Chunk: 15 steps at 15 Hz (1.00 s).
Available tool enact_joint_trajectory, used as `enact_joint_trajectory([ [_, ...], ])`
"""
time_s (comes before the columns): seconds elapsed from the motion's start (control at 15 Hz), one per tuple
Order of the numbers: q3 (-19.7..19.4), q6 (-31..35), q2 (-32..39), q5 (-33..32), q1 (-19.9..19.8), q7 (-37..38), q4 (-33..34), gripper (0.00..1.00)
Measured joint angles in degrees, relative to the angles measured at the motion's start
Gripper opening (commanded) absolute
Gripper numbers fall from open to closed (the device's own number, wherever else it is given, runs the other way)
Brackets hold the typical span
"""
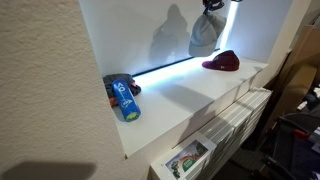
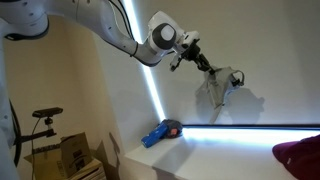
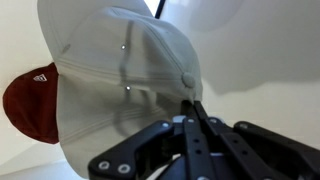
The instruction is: Move the gray hat to the right
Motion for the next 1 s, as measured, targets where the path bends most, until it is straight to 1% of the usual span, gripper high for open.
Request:
enact_joint_trajectory([
  [0.07, 0.0, 0.0, 0.0, 0.0, 0.0, 0.0, 0.0, 0.35],
  [0.2, 0.0, 0.0, 0.0, 0.0, 0.1, 0.0, 0.0, 0.49],
  [0.27, 0.0, 0.0, 0.0, 0.0, 0.1, 0.0, 0.0, 0.13],
  [0.33, 0.0, 0.0, 0.0, -0.1, 0.2, 0.0, 0.0, 0.62],
  [0.4, 0.0, 0.0, 0.0, -0.1, 0.2, 0.1, 0.0, 0.64],
  [0.47, 0.0, 0.0, 0.0, -0.2, 0.2, 0.4, 0.0, 0.44],
  [0.6, 0.0, 0.0, 0.0, -0.2, 0.2, 0.4, 0.0, 0.59],
  [0.67, 0.0, 0.0, 0.0, -0.2, 0.2, 0.4, 0.0, 0.64],
  [1.0, 0.0, 0.0, 0.0, -0.2, 0.2, 0.4, 0.0, 0.64],
])
